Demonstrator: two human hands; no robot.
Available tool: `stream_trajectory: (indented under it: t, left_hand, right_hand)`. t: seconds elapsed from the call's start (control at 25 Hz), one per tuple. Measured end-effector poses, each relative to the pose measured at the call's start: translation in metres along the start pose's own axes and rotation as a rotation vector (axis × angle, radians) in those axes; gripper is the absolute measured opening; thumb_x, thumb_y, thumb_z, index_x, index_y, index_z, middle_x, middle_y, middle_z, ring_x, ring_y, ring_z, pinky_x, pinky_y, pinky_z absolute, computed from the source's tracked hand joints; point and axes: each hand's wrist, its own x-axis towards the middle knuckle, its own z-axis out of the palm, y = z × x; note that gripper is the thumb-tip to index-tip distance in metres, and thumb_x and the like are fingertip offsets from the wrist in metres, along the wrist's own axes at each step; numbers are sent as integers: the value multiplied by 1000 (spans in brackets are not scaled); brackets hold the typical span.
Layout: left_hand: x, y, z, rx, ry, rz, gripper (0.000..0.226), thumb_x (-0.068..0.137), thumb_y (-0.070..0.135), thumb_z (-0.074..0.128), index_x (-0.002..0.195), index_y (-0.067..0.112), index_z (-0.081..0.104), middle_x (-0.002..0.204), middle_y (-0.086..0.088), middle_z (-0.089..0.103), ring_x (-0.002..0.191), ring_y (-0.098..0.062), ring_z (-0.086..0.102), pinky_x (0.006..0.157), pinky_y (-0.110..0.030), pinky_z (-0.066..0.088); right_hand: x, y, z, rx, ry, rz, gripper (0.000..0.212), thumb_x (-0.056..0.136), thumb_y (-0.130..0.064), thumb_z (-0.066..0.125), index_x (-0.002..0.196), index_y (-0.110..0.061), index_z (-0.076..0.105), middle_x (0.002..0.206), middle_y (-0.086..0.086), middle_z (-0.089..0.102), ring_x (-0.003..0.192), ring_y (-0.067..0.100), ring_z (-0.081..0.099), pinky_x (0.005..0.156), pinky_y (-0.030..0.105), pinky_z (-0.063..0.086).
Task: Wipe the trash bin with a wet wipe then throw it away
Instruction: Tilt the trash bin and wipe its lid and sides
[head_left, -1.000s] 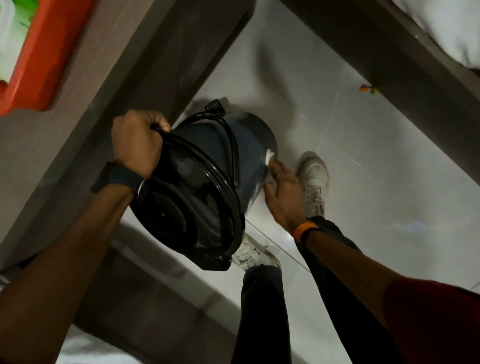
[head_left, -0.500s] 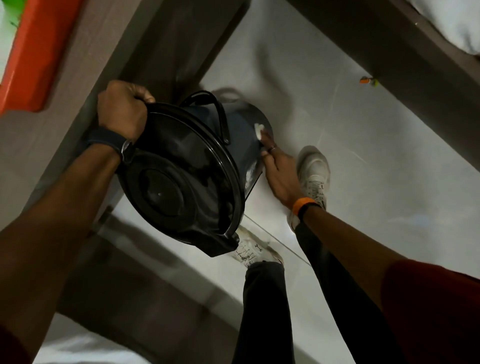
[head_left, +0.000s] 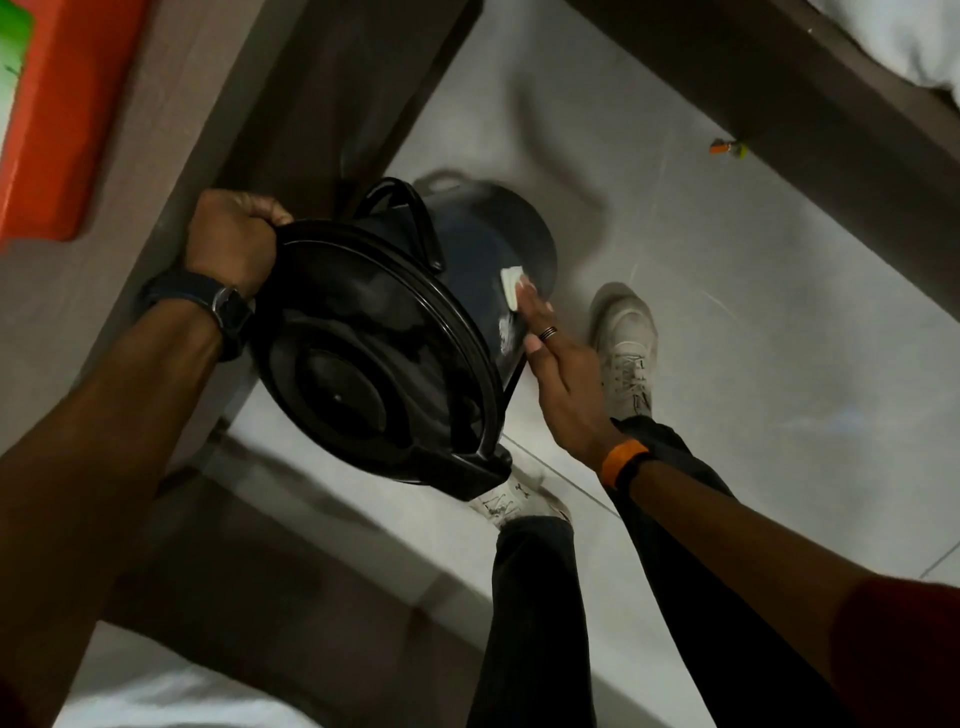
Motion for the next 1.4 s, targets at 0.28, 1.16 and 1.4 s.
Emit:
stream_trajectory:
  t: [0.28,1.16,1.4]
  left_hand:
    - [-55,37,24,-147,351,541,20,85,7,47,99,13,59,102,-8,63,101,-21,58,98,-35,44]
    - [-80,85,62,-243,352,668,47,100,20,31,67,-1,56,53,-9,51,49,-31,51,63,-45,48]
    - [-78,88,66,-161,398,745,42,100,14,37,63,-2,48,51,-21,47,48,-30,43,48,-41,32]
  right_hand:
    - [6,-31,-8,-56,18,-42,46,106,-13,35,151,-15,40,158,-1,40,148,5,31,128,31,23]
    - [40,-30,16,-42,79,-123,48,105,-26,38,150,-8,40,158,10,40,151,14,30,127,42,23]
    - [66,-11,-14,-154,18,42,42,109,-19,33,146,-6,47,153,13,48,150,26,34,128,40,19]
